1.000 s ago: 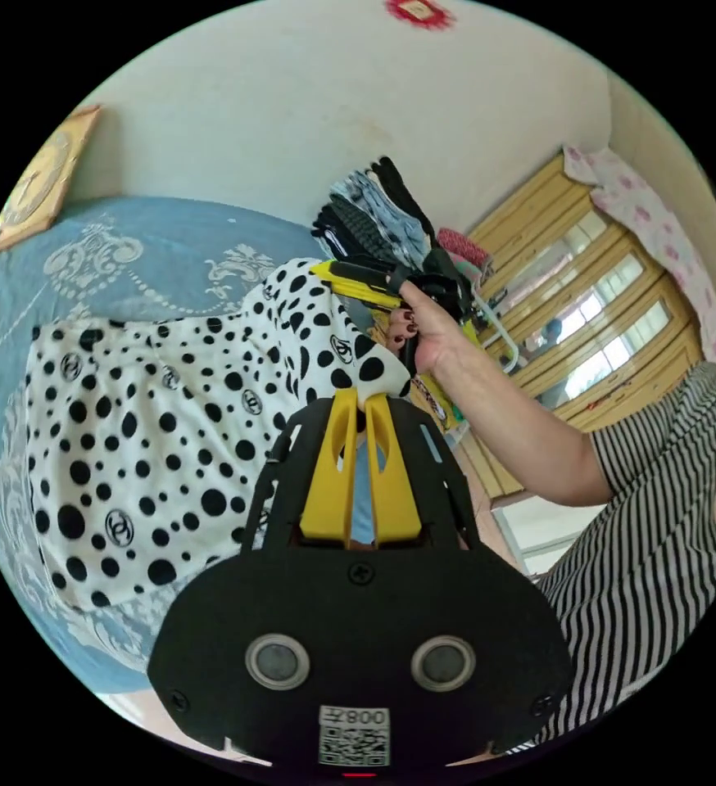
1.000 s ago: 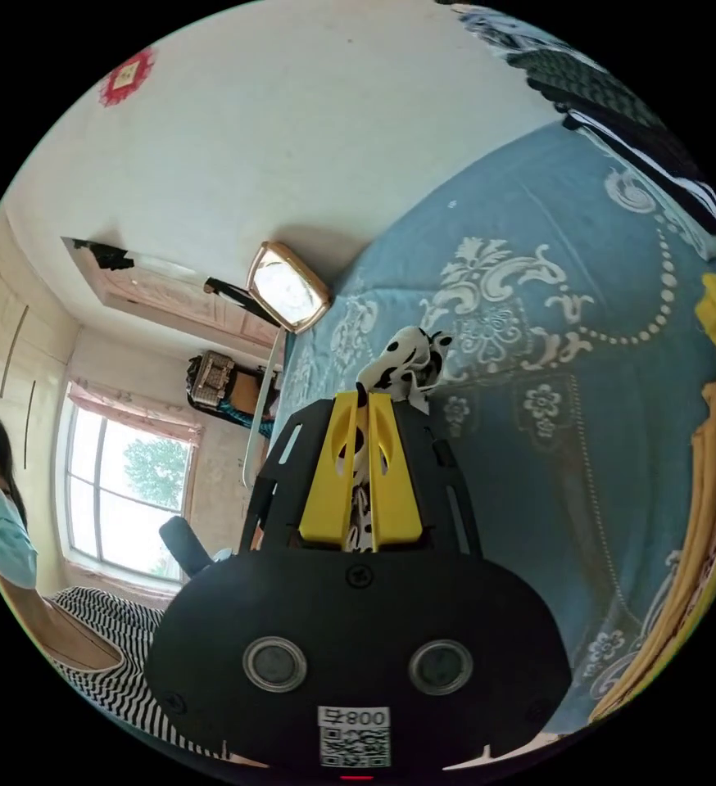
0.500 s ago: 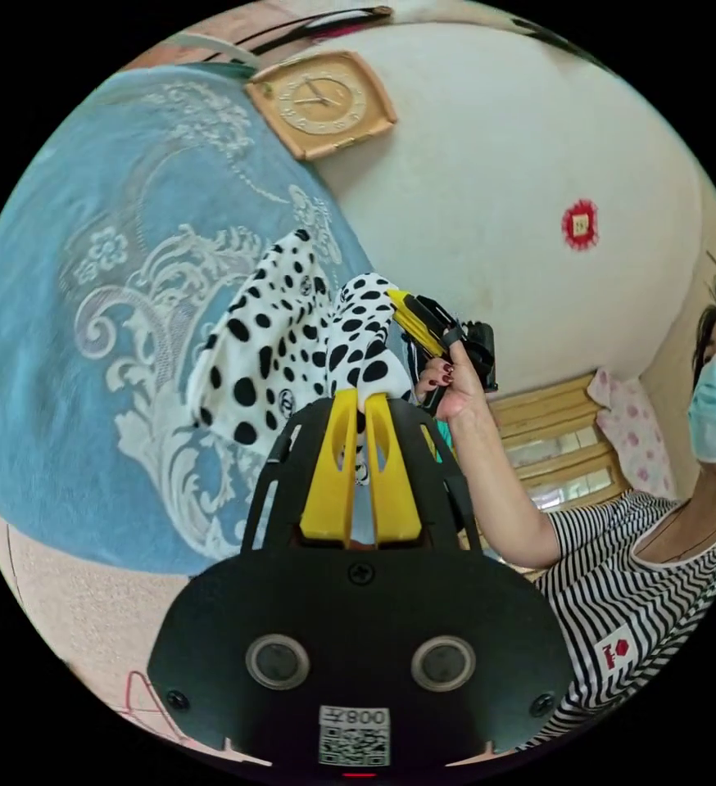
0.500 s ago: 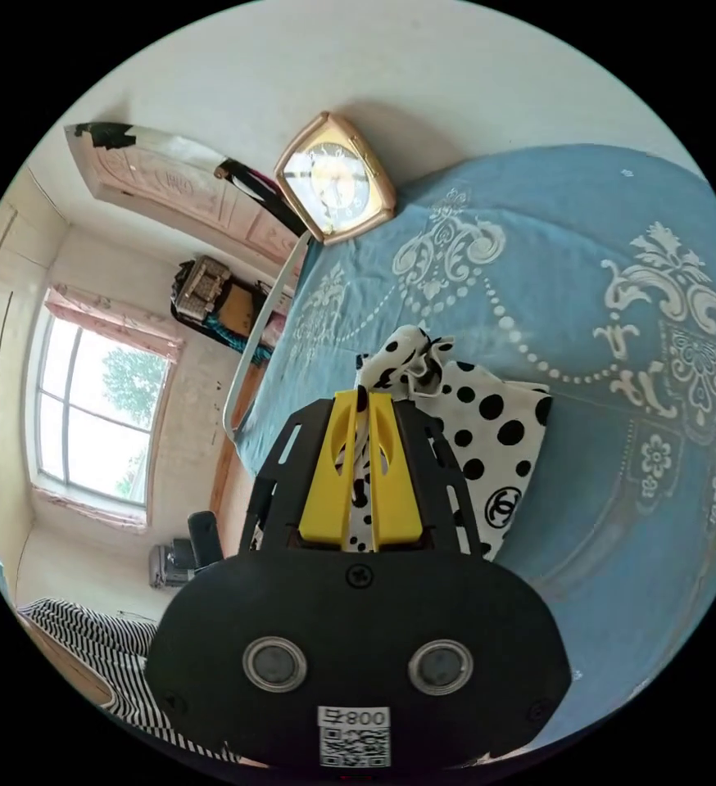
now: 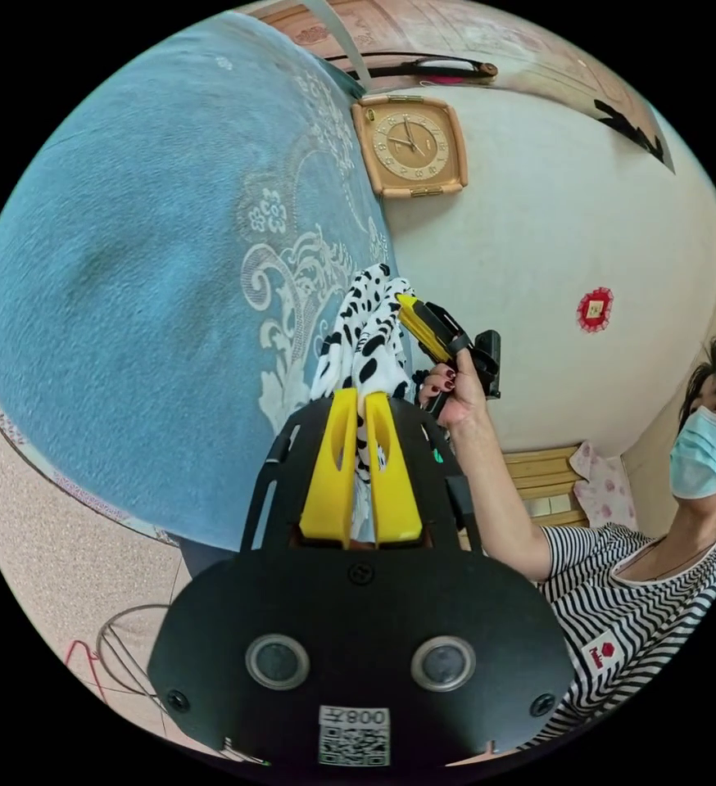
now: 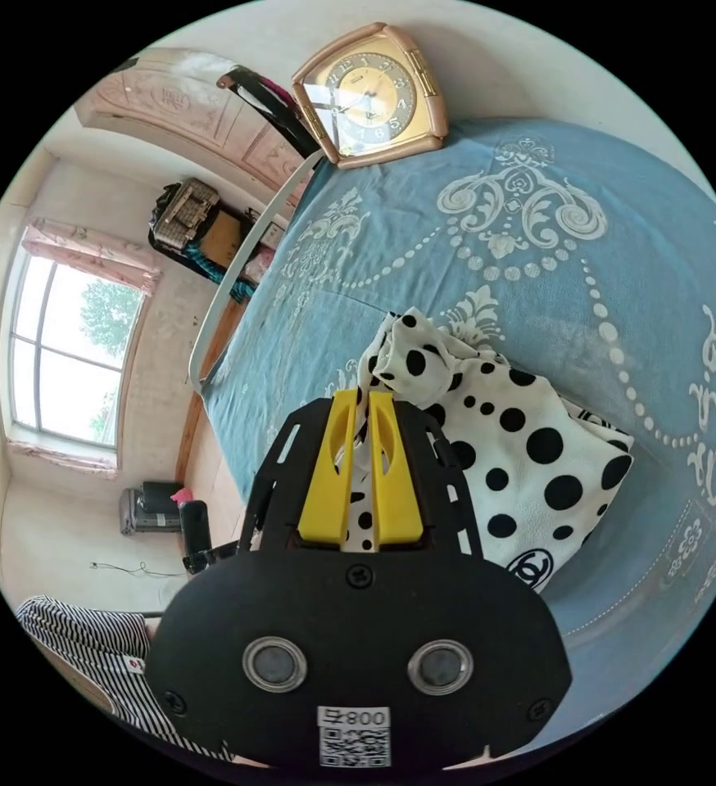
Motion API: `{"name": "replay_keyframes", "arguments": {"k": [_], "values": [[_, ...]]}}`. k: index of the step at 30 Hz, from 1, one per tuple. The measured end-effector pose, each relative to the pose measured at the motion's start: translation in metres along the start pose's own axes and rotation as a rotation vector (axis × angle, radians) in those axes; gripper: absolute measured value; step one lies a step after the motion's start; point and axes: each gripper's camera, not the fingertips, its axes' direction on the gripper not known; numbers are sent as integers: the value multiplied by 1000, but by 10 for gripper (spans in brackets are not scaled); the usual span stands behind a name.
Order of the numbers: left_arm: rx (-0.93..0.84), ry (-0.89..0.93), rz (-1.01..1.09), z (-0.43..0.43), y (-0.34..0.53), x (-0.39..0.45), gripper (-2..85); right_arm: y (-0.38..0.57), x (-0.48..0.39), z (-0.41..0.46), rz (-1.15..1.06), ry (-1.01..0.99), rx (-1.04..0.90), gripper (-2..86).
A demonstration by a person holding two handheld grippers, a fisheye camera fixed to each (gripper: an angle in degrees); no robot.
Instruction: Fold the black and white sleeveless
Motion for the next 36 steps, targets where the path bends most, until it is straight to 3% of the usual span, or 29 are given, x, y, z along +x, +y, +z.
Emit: {"name": "replay_keyframes", "arguments": {"k": [8, 18, 26, 31, 36], "values": [[18, 4, -21, -38, 6, 20, 14, -12, -48, 17, -99, -21, 55, 10], [-8, -105, 162, -55, 28, 87, 11, -43, -91, 113, -201, 300, -117, 1], [5, -179, 183, -60, 53, 108, 6, -48, -107, 132, -198, 251, -122, 1], [50, -178, 148, -73, 69, 104, 3, -35, -123, 122, -237, 251, -57, 0], [-44, -179, 290, -38, 75, 130, 2, -26, -126, 114, -233, 313, 24, 1]]}}
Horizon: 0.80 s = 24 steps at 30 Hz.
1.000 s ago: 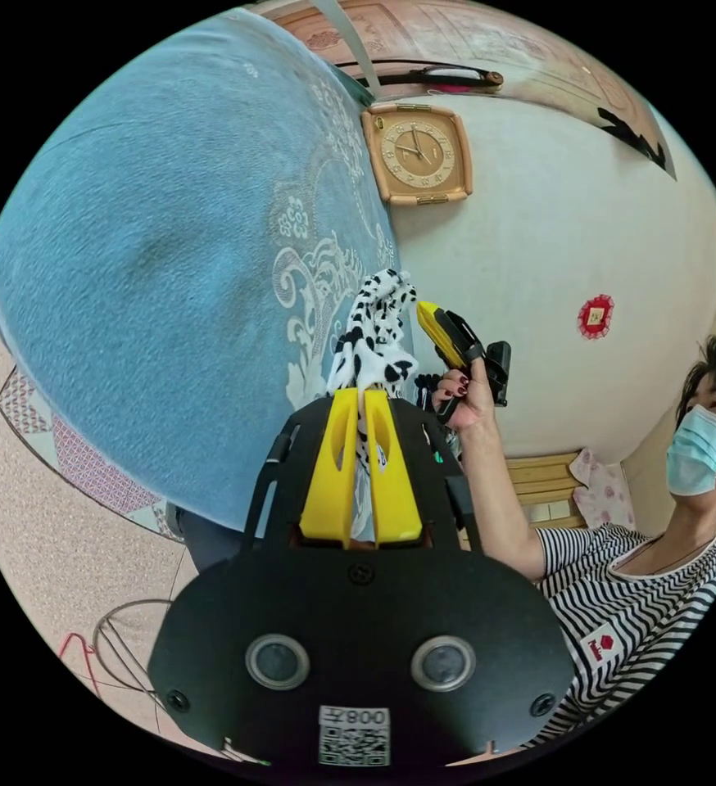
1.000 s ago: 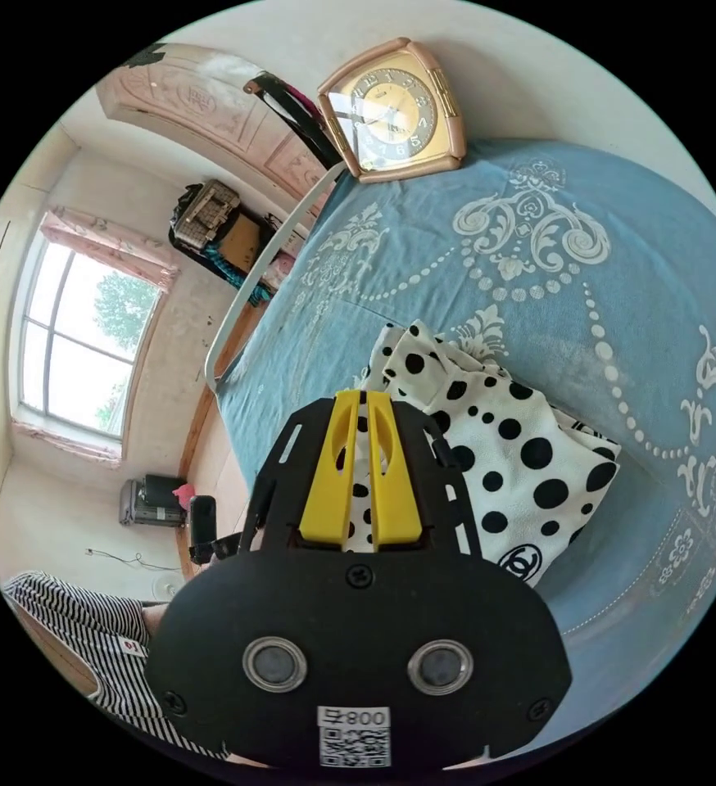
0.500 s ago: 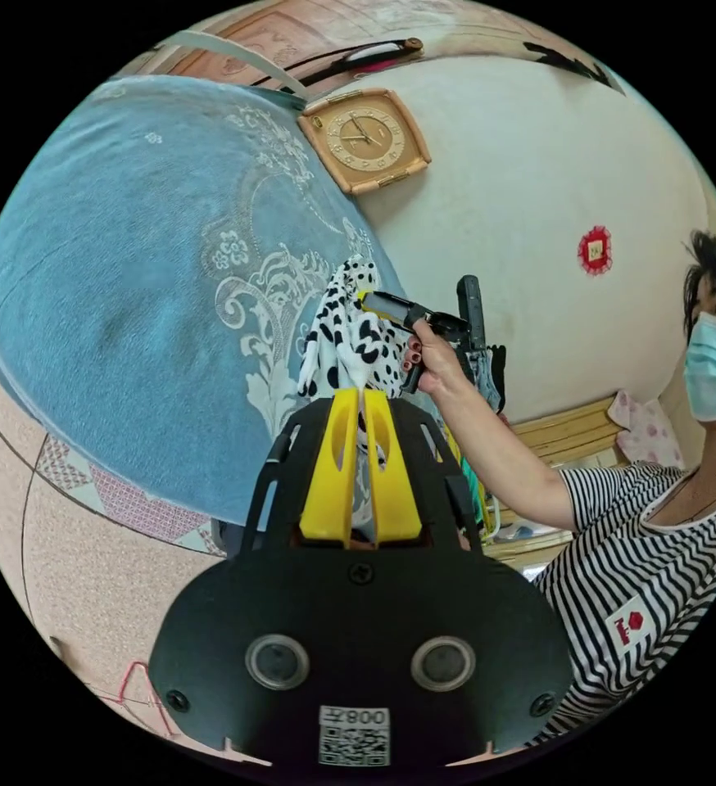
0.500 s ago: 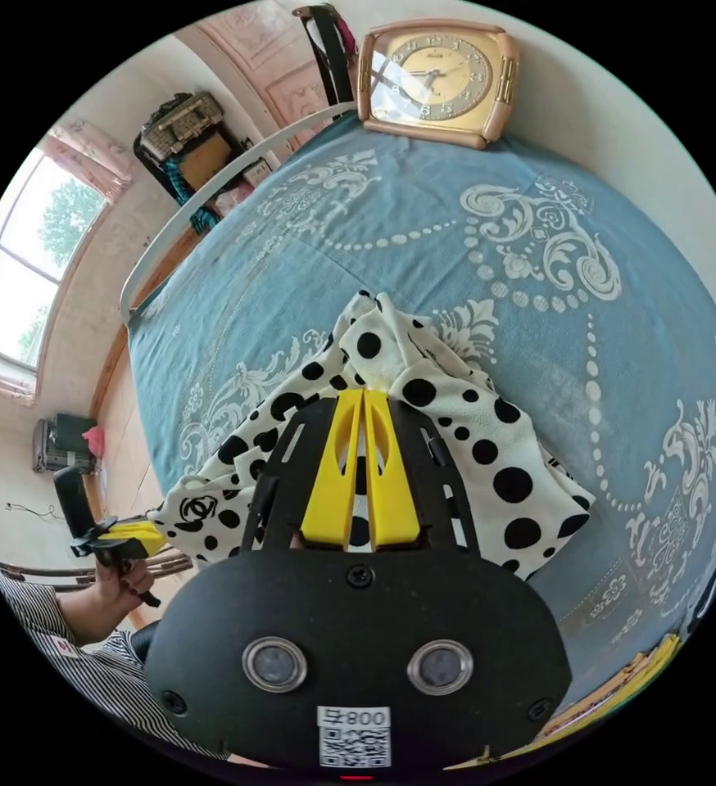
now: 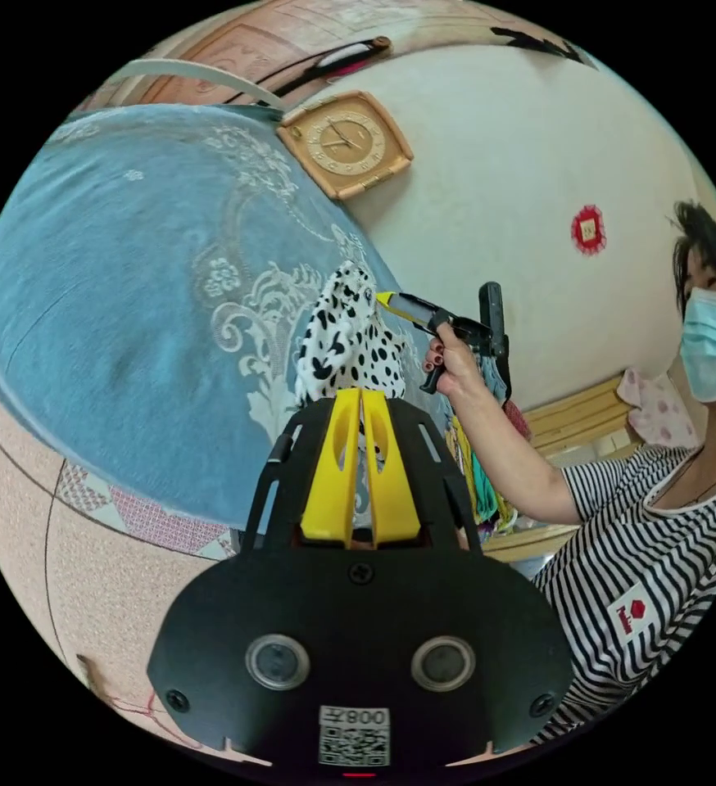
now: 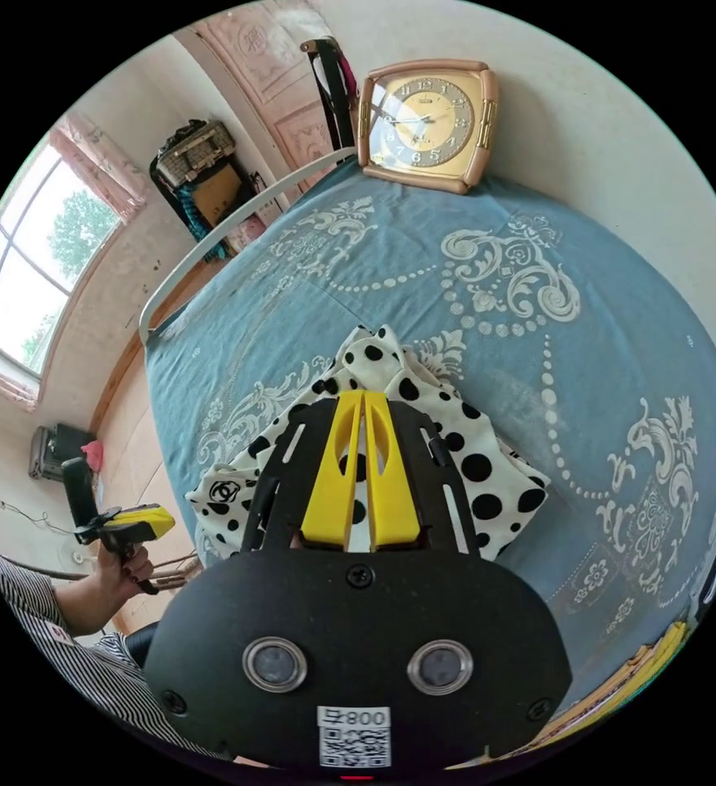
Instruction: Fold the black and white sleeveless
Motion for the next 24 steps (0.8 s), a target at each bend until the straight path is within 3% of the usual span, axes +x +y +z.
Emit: {"name": "replay_keyframes", "arguments": {"k": [6, 19, 24], "values": [[-97, -211, 31, 54, -5, 5, 3, 0, -1, 39, -28, 81, -106, 1], [-47, -97, 34, 62, 32, 18, 16, 60, 52, -2, 36, -99, -51, 6], [-214, -41, 178, 89, 60, 54, 36, 165, 105, -40, 227, -289, -14, 25]]}}
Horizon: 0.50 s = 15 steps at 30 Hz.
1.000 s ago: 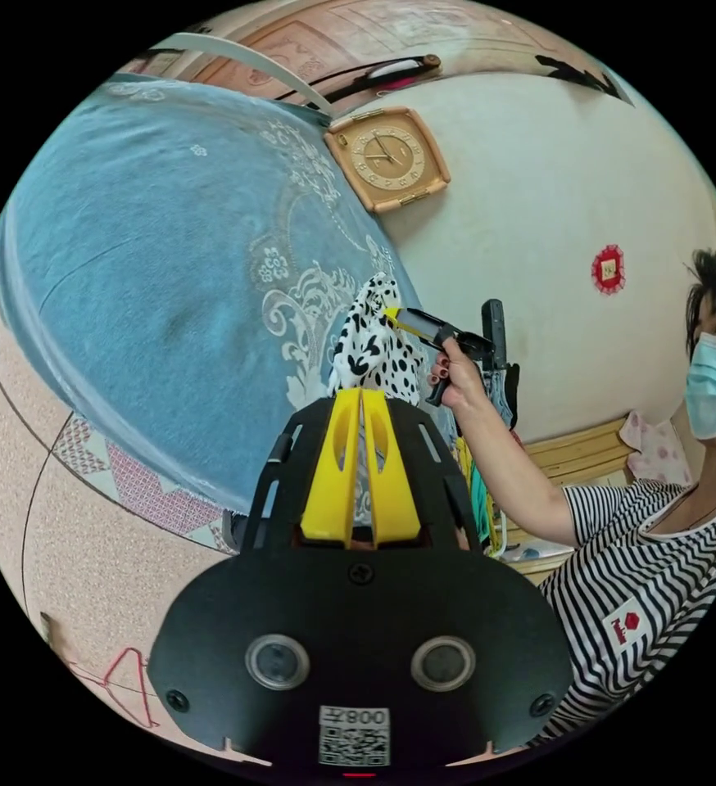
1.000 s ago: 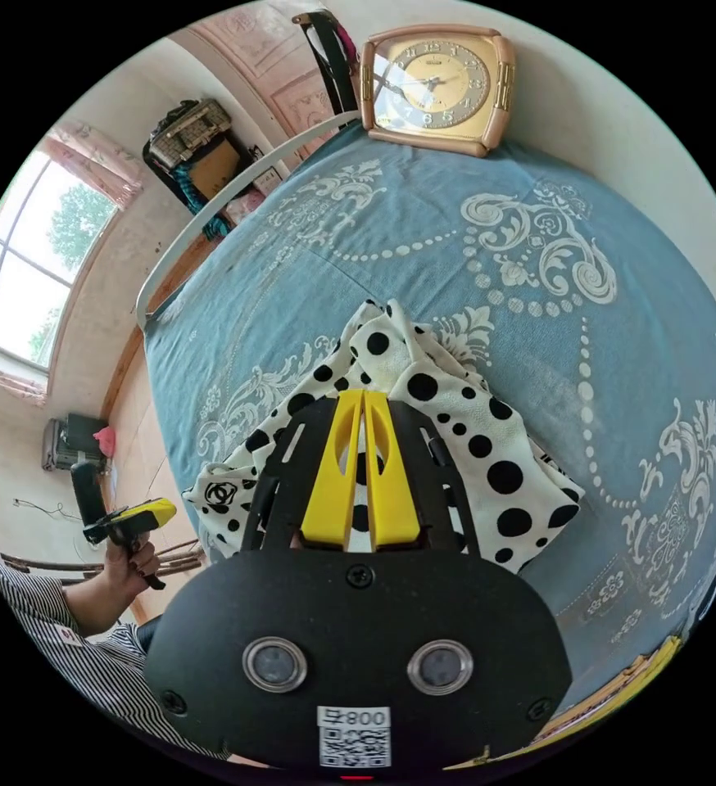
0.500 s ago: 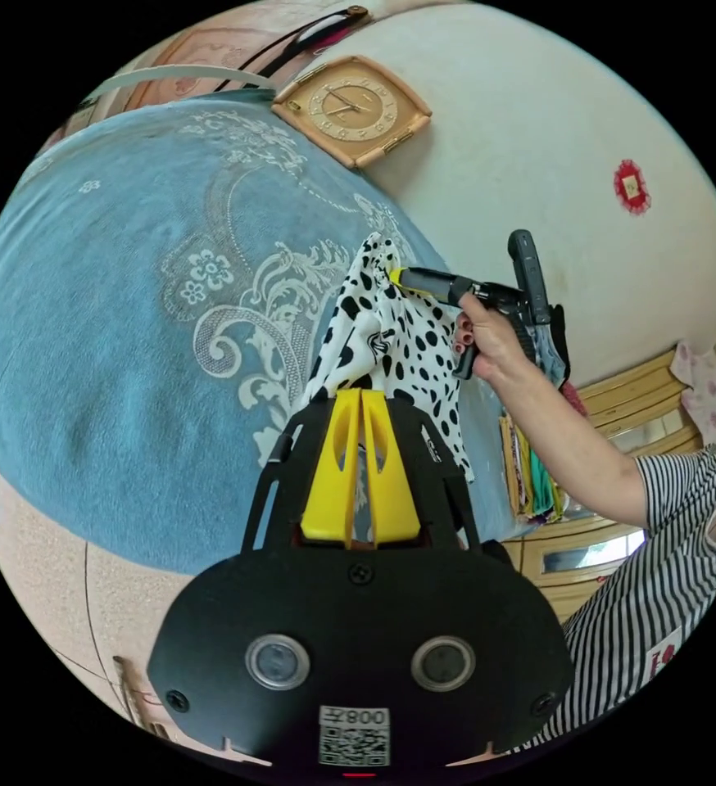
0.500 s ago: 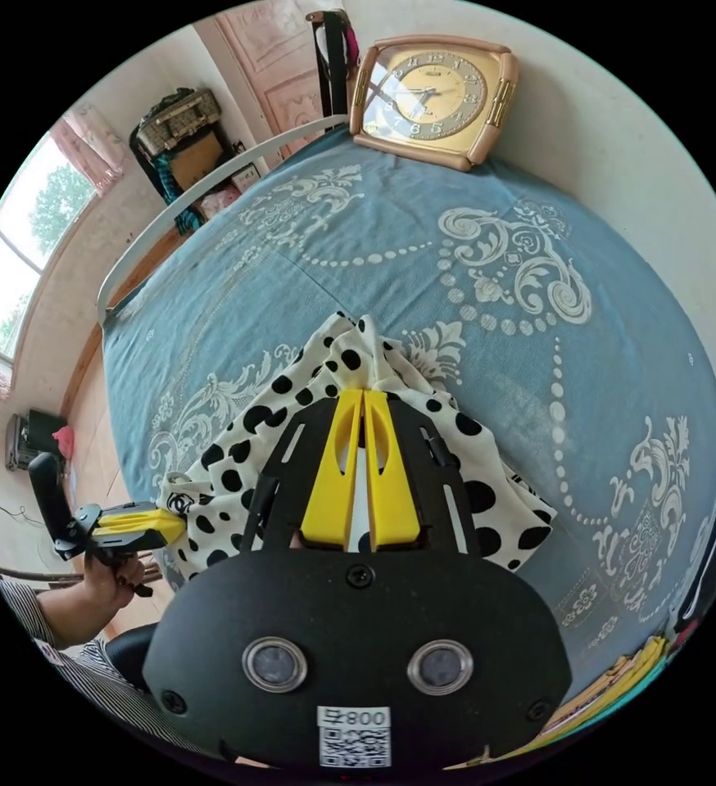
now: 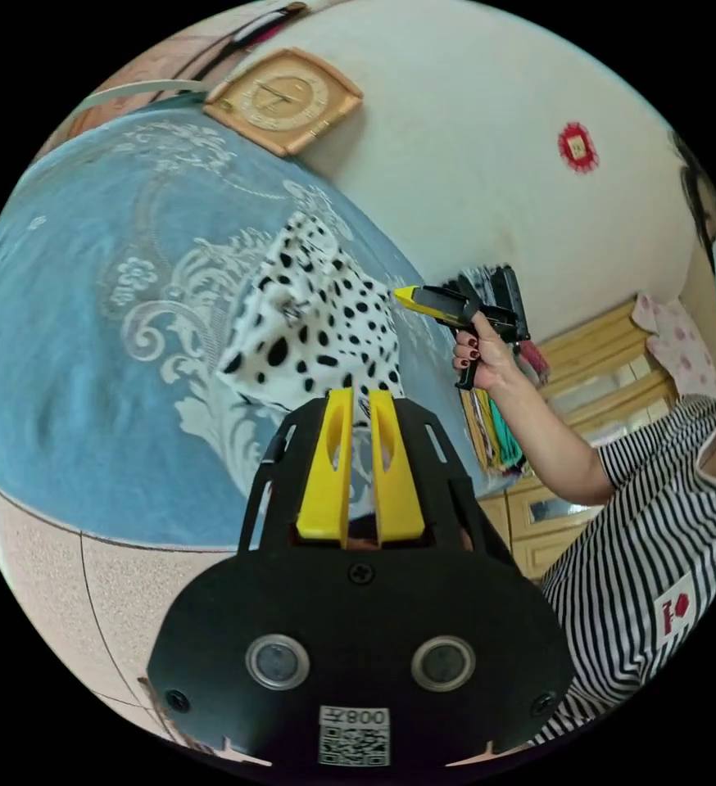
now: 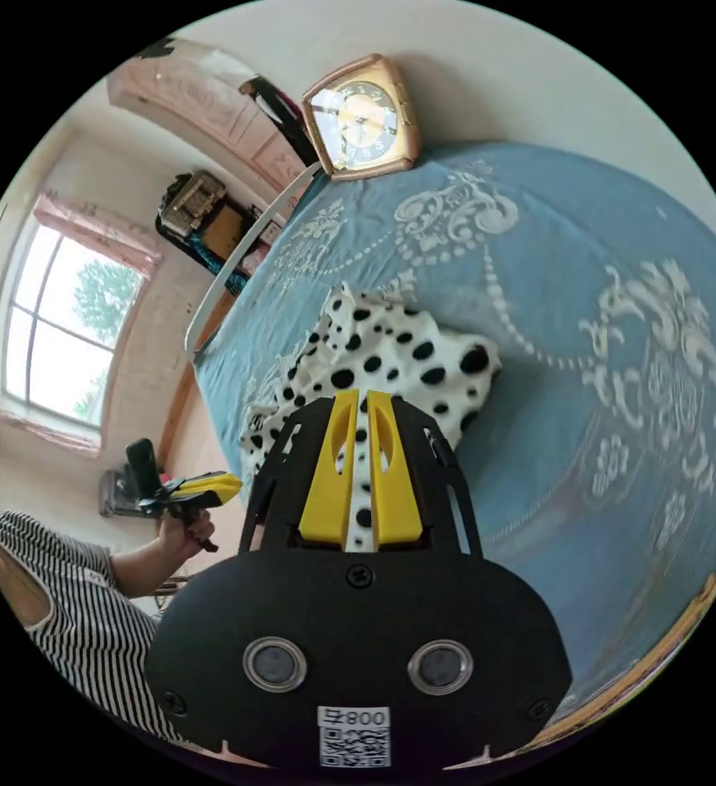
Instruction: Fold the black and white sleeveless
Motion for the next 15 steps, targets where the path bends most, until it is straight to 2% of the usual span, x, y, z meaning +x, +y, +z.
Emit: {"name": "replay_keyframes", "arguments": {"k": [6, 15], "values": [[-241, 105, 68, 68, 9, 28, 59, 110, 57, -7, 247, -197, -121, 55], [-364, 241, -3, 122, -13, 15, 50, 168, 100, 4, 368, -440, -163, 62]]}}
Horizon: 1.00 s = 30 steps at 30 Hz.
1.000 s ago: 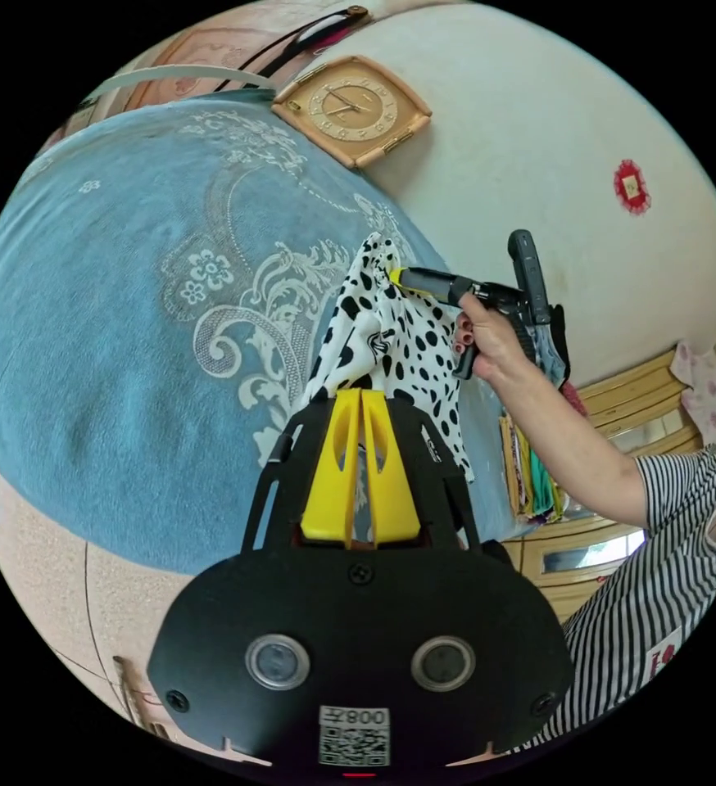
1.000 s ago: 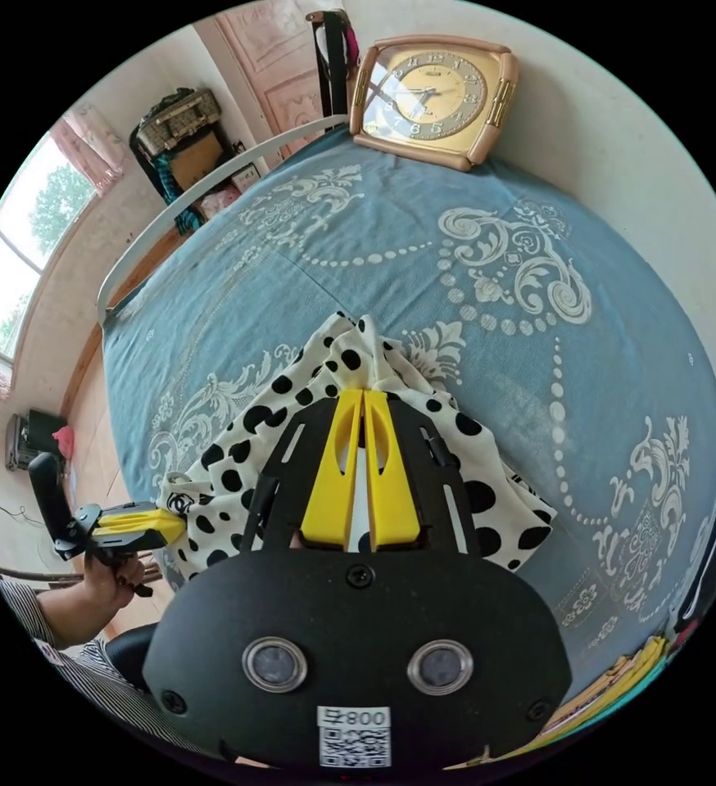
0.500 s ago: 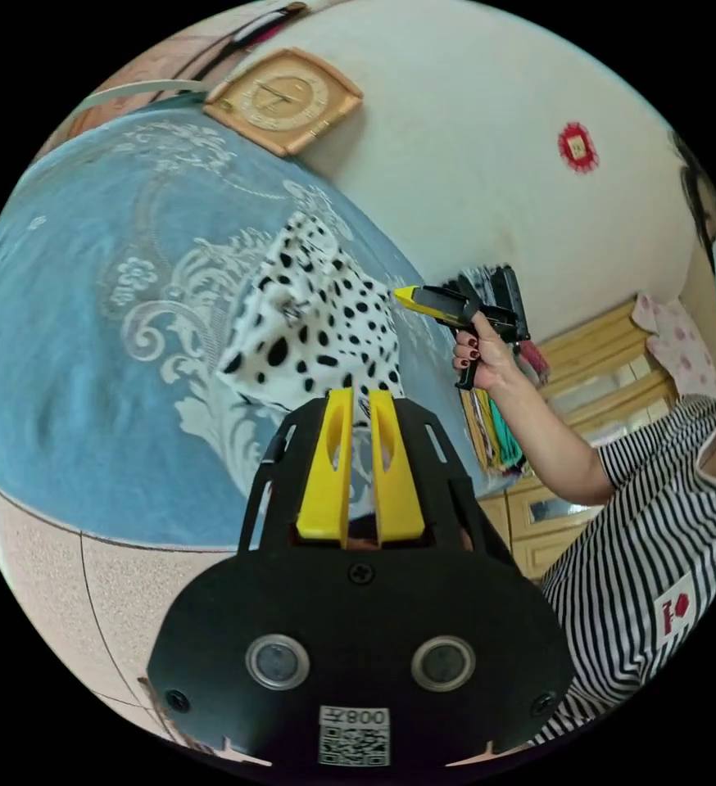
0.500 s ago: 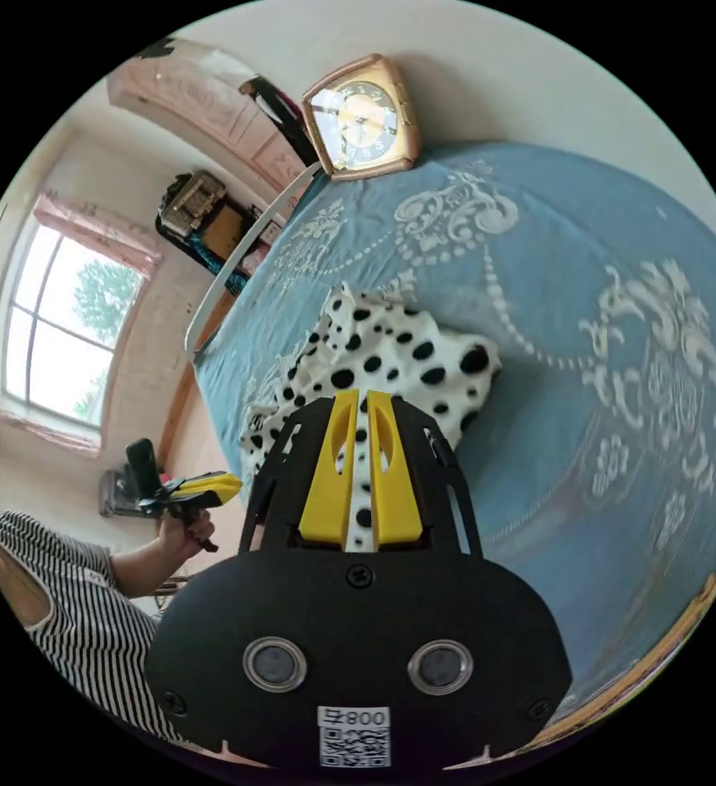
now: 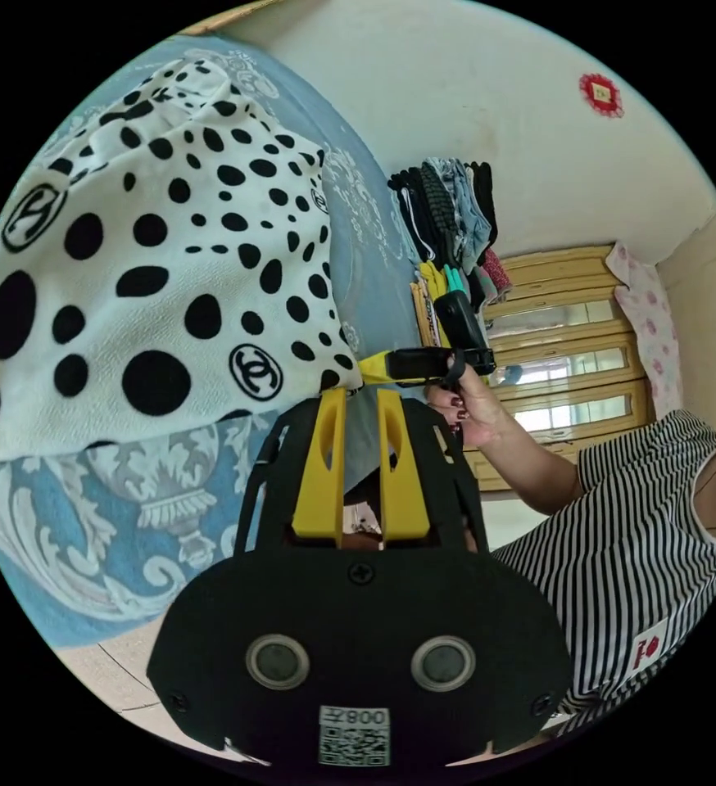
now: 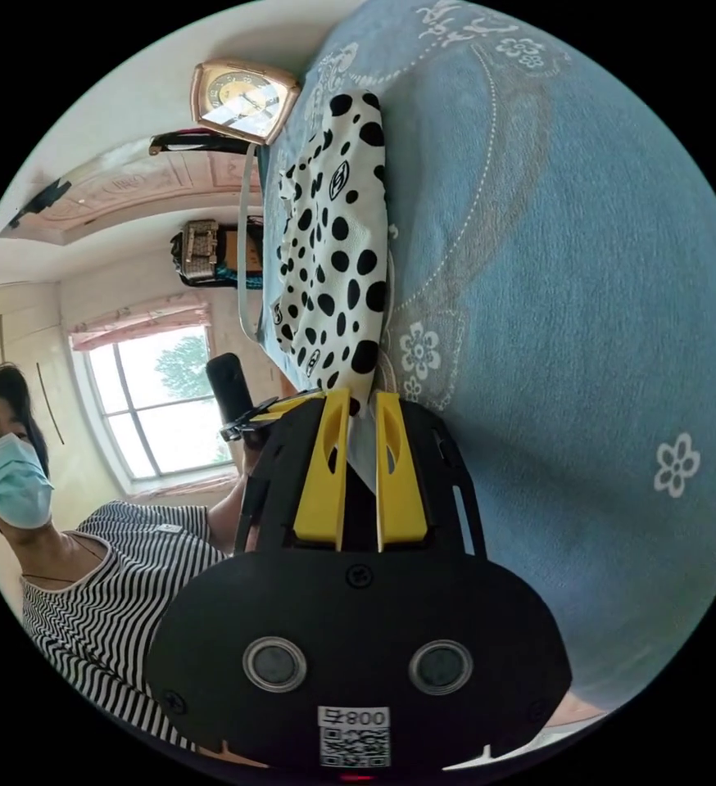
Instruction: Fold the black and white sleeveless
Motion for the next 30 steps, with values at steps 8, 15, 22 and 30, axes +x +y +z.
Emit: {"name": "replay_keyframes", "arguments": {"k": [8, 15, 22, 30], "values": [[46, 33, -16, -2, 2, -10, 4, 37, 33, -28, 52, -164, 40, 75], [80, 56, 5, -18, 6, -14, 2, 64, 41, -36, 67, -209, 15, 82], [60, 53, 1, -31, 5, -22, 5, 92, 38, -46, 62, -248, 5, 44], [226, 171, -115, -99, 42, -64, 52, 129, -1, -87, -28, -301, 48, 23]]}}
